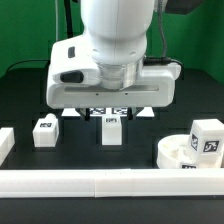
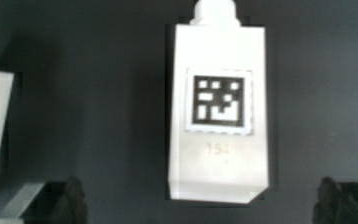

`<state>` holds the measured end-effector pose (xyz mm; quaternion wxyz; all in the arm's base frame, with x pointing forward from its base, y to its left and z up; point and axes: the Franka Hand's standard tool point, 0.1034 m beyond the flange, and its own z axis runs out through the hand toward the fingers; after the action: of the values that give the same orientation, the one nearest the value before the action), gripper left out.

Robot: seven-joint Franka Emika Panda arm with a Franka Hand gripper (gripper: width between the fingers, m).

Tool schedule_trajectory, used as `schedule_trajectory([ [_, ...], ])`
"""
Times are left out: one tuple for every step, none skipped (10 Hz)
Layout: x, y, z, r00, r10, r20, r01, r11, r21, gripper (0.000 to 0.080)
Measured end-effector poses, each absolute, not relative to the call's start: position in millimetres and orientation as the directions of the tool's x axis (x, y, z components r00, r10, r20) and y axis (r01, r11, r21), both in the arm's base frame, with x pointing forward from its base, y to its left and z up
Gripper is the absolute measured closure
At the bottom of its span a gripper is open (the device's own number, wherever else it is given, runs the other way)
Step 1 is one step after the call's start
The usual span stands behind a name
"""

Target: Assemble stool

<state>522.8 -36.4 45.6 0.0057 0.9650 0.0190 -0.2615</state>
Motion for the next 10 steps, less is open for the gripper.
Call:
schedule_trajectory([
  [522,-36,45.3,0.862,0.034,-0.506,0.040,-0.999,0.001,0.0150],
  [522,-36,45.2,0.862,0.034,-0.506,0.040,-0.999,0.001,0.0150],
  [519,-35,43.8,0.849,0.034,-0.527,0.040,-0.999,-0.001,0.0150],
  [519,-34,40.8,0.846,0.037,-0.532,0.042,-0.999,-0.001,0.0150],
  [511,-33,41.4,0.806,0.035,-0.591,0.039,-0.999,-0.006,0.0150],
  [508,-33,40.8,0.756,0.034,-0.654,0.037,-0.999,-0.010,0.0150],
  [509,-32,37.7,0.716,0.033,-0.698,0.037,-0.999,-0.010,0.0150],
  [510,-31,31.2,0.689,0.034,-0.724,0.039,-0.999,-0.009,0.0150],
  [509,-31,26.2,0.670,0.033,-0.742,0.040,-0.999,-0.008,0.0150],
  [510,-31,20.9,0.676,0.032,-0.736,0.041,-0.999,-0.006,0.0150],
])
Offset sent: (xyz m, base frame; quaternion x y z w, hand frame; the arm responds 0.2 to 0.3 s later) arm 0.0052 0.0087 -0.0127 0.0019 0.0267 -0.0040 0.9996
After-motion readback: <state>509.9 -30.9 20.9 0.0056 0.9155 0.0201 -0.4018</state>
